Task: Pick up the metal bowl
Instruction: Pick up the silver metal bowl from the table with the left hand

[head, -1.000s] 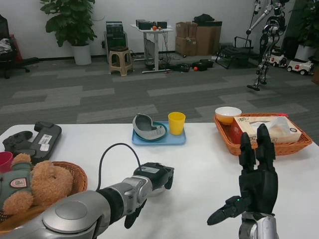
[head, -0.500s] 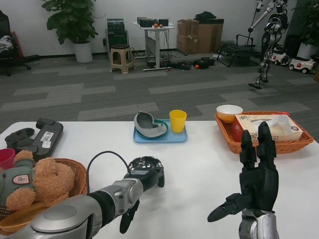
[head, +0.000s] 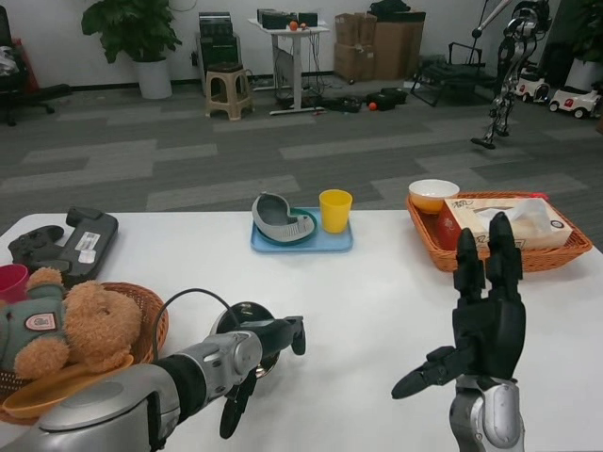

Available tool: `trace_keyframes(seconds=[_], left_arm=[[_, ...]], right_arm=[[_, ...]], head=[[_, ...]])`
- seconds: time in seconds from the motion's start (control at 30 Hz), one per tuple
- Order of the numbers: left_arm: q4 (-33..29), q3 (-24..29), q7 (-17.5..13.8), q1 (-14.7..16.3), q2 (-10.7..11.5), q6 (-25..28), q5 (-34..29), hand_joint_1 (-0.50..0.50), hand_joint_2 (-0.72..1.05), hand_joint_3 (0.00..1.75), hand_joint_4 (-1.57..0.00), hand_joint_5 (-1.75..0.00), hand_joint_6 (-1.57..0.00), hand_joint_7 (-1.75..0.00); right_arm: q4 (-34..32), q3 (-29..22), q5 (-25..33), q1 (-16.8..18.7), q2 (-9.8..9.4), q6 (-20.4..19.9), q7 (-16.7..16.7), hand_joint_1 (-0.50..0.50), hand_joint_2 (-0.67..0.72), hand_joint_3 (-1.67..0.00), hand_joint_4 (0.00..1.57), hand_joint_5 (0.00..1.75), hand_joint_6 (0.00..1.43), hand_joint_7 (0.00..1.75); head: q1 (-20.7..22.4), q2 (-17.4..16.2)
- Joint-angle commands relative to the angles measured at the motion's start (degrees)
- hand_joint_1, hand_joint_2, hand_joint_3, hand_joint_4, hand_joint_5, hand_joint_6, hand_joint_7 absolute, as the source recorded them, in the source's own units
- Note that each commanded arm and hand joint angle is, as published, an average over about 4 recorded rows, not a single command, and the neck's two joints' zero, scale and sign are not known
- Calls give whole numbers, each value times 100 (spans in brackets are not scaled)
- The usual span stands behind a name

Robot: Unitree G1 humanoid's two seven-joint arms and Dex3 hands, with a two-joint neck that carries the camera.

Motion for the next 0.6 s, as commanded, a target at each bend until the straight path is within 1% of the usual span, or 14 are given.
trace_keyframes(seconds=[0.03,0.13,0.27,0.4,0.6], left_arm=[[-330,400,-115,221,162,51,409,-50,-28,0,-60,-175,0,-154],[-625,602,-176,298,252,121,620,-50,-35,0,-66,-175,0,-154],[-924,712,-238,351,340,209,735,-50,-28,0,-69,-175,0,-154],[-1080,892,-238,415,399,215,873,-50,-28,0,-71,-175,0,-154],[-1220,1065,-242,489,452,218,906,-50,-28,0,-71,-175,0,-154]], right_arm=[[-43,0,25,71,-40,-55,-26,0,72,0,0,0,0,7],[-40,11,31,71,-40,-55,-33,0,72,0,0,0,0,9],[-32,16,31,71,-40,-55,-33,0,72,0,0,0,0,9],[-34,25,31,74,-40,-55,-30,0,72,0,0,0,0,7],[-40,22,31,87,-40,-55,-33,0,72,0,0,0,0,9]], head=[[70,-32],[155,-61],[232,-93],[253,-91],[250,-92]])
